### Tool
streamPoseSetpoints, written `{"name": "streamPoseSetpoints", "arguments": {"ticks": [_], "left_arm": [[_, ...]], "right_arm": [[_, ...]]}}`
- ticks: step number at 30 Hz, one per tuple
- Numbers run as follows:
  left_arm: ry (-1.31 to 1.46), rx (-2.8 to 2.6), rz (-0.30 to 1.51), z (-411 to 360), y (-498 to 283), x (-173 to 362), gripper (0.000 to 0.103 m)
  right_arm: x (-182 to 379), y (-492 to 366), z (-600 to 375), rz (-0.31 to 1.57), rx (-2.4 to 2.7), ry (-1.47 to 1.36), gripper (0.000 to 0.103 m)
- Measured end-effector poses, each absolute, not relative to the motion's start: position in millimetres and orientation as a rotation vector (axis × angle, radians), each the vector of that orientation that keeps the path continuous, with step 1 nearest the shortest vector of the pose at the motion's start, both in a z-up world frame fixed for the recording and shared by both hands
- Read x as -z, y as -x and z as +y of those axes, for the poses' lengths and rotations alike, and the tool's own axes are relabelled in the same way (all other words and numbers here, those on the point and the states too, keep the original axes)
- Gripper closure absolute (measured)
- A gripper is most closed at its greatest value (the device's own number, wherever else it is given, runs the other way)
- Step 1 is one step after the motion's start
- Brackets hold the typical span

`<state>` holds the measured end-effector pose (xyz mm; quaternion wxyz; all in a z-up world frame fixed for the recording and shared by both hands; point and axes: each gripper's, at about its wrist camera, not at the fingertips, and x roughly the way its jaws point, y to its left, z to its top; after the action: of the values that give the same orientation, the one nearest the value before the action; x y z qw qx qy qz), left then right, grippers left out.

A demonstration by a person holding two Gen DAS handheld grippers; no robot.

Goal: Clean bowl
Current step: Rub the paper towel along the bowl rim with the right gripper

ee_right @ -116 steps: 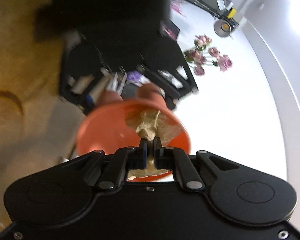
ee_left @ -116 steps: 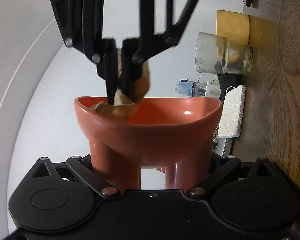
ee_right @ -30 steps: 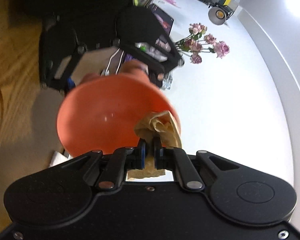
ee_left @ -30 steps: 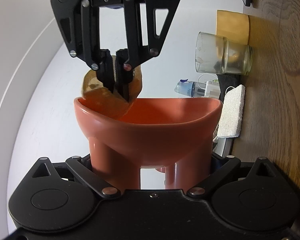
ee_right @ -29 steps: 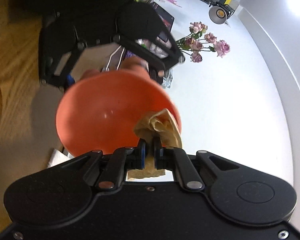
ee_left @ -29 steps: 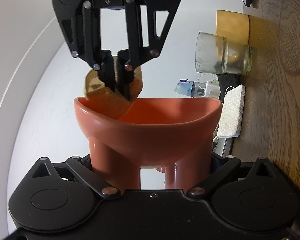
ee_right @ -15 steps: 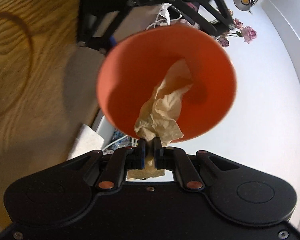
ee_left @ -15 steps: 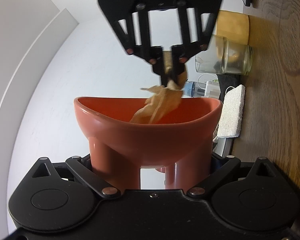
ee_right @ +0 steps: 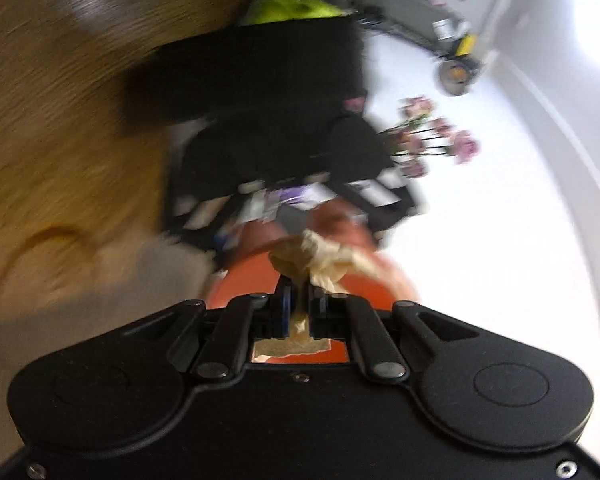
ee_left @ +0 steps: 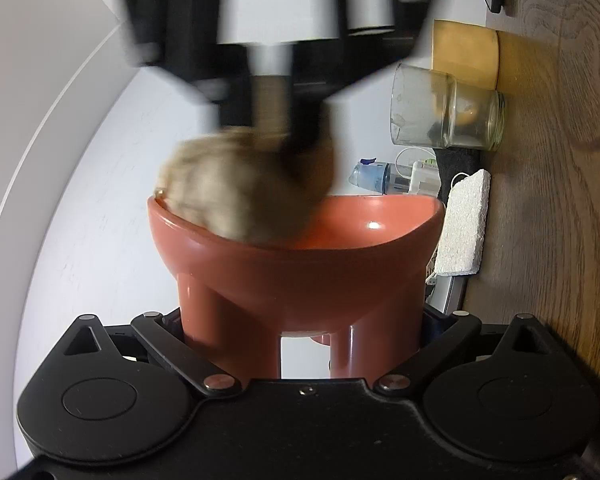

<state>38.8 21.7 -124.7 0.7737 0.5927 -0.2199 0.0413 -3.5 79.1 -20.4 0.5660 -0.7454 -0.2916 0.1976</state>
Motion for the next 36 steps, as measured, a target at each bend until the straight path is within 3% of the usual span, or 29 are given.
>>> {"name": "streamPoseSetpoints", "arguments": {"ticks": [3, 6, 14, 19, 36], "left_arm": [[-1.284, -0.089, -0.477, 21, -40, 125, 0.006], [-1.283, -0.089, -0.477, 21, -39, 125, 0.006], [-1.284, -0.088, -0.477, 23, -37, 126, 0.006], [-1.283, -0.089, -0.478, 26, -33, 125, 0.006], [-1.283, -0.090, -0.480, 27, -31, 124, 0.006]], "right_arm": [[33, 35, -1, -0.733, -0.412, 1.711, 0.097], [29, 35, -18, -0.751, -0.348, 1.695, 0.097], [-8, -14, 6, -0.707, -0.252, 1.703, 0.097], [-3, -30, -5, -0.654, -0.230, 1.737, 0.097], [88, 3, -112, -0.471, -0.352, 1.880, 0.096]]}}
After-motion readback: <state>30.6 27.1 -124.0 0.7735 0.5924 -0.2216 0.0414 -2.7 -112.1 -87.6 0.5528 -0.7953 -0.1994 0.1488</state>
